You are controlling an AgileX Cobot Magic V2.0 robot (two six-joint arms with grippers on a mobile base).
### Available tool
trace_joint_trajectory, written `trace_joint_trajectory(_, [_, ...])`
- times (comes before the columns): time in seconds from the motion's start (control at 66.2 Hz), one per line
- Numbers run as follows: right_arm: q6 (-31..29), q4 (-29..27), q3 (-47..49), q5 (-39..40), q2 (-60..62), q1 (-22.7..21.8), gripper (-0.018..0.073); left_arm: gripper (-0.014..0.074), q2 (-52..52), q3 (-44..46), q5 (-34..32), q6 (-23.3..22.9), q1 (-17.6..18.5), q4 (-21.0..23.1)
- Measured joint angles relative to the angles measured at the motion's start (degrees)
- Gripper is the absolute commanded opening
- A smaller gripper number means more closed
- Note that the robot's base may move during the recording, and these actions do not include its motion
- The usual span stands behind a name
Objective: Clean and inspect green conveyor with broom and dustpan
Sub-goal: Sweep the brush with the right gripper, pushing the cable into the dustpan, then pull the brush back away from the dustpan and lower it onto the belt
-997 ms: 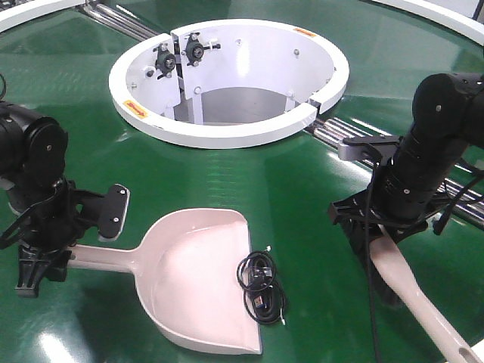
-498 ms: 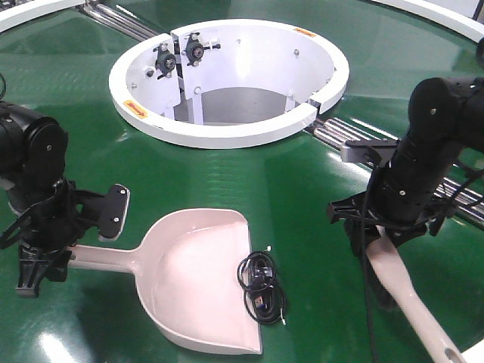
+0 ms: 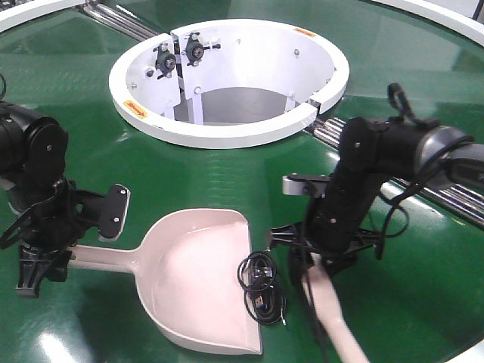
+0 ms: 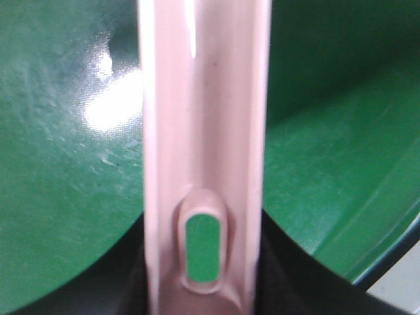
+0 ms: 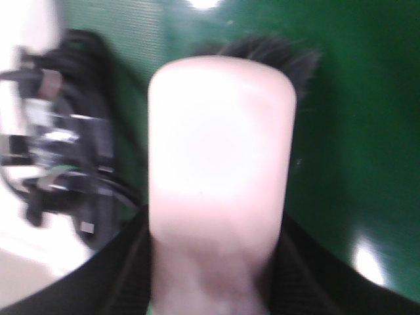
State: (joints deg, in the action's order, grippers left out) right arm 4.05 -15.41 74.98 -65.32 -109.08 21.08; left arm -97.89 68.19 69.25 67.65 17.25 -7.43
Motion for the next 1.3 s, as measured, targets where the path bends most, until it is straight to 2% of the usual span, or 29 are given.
trace_joint_trajectory(0.242, [0.0,-2.7,7.5,-1.2,-5.0,4.5,-0.0008,-0.0022,0.0,0.0,0.0,0.0,0.0,0.0])
trace_joint_trajectory(0.559, [0.2,-6.6,24.2,-4.4,-14.7,10.5,-0.0005,-0.0022,0.0,0.0,0.0,0.0,0.0,0.0])
trace_joint_trajectory(0.71, [0.8,-7.8,28.6,-4.3,-16.0,12.6,-0.0005,-0.0022,0.0,0.0,0.0,0.0,0.1,0.0])
trace_joint_trajectory(0.921, [1.5,-7.7,30.2,-4.5,-15.5,12.9,-0.0005,-0.0022,0.0,0.0,0.0,0.0,0.1,0.0])
trace_joint_trajectory(1.133, [1.7,-2.4,29.1,-4.7,-11.3,12.6,-0.0005,-0.0022,0.0,0.0,0.0,0.0,0.1,0.1])
trace_joint_trajectory(1.299, [1.7,0.6,23.2,-4.8,-5.3,10.2,-0.0005,-0.0022,0.0,0.0,0.0,0.0,0.1,0.1])
